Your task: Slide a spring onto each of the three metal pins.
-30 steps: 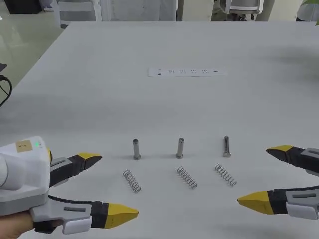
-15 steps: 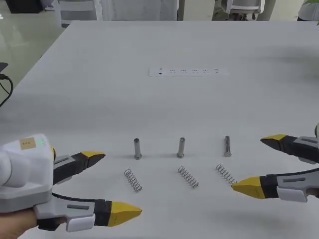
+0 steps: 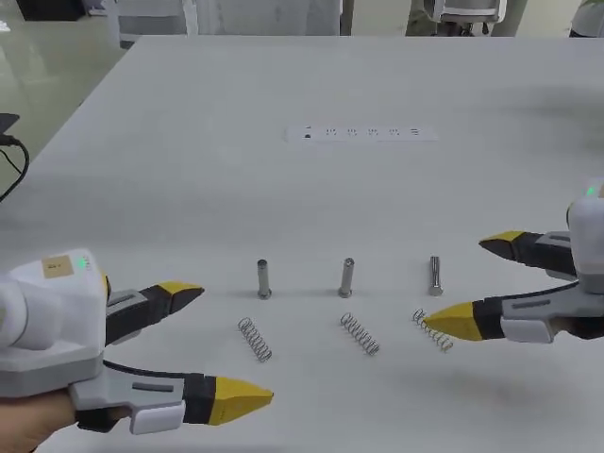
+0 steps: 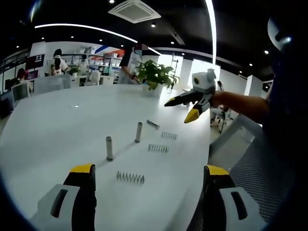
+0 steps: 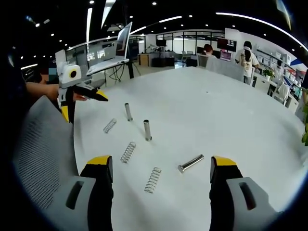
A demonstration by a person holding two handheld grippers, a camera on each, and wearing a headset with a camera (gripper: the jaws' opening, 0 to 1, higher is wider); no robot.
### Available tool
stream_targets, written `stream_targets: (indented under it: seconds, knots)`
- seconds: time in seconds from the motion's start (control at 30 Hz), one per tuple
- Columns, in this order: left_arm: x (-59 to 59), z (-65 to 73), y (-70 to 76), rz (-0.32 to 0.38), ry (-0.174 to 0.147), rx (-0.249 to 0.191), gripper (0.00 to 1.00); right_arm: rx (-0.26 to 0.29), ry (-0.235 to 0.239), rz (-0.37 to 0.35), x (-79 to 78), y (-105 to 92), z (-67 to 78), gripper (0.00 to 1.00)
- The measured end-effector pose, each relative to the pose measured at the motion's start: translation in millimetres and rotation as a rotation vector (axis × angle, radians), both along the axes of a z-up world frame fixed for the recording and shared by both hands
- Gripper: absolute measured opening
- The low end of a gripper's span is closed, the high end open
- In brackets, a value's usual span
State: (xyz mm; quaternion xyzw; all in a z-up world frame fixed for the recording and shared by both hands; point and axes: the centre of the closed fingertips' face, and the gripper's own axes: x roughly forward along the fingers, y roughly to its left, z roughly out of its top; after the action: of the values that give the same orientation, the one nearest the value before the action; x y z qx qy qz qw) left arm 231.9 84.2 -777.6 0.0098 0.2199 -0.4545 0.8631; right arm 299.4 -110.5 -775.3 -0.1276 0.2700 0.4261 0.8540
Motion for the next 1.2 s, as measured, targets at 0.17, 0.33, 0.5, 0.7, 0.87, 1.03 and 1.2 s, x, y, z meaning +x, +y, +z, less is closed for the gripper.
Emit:
stream_targets:
  seconds: [0.17, 0.33, 0.5, 0.7, 0.87, 1.03, 1.2]
  knots:
    - [-0.3, 0.0, -1.0, -0.003, 0.001, -0.001, 0.90, -0.012, 0.005, 0.002, 6.9, 2.7, -1.7, 0.82]
    - [-0.7, 0.6, -2.0, -0.007, 0.000, -0.001, 0.89, -0.027, 0.021, 0.002, 12.2, 5.4, -7.6, 0.81]
    - [-1.0, 0.6, -1.8, -0.007, 0.001, -0.002, 0.89, -0.031, 0.037, -0.007, 16.2, 6.7, -12.4, 0.80]
    - [-1.1, 0.3, -2.2, -0.007, 0.000, -0.002, 0.89, -0.043, 0.055, -0.018, 19.7, 7.1, -19.3, 0.79]
    - [-1.3, 0.0, -3.3, -0.009, 0.000, -0.003, 0.89, -0.046, 0.063, -0.029, 22.9, 6.2, -21.2, 0.79]
    - [-1.4, 0.3, -4.3, -0.009, -0.001, -0.004, 0.89, -0.046, 0.070, -0.040, 26.4, 5.7, -22.5, 0.78]
    - [-1.2, 0.6, -4.3, -0.010, 0.000, -0.003, 0.89, -0.049, 0.075, -0.056, 31.4, 5.1, -23.9, 0.76]
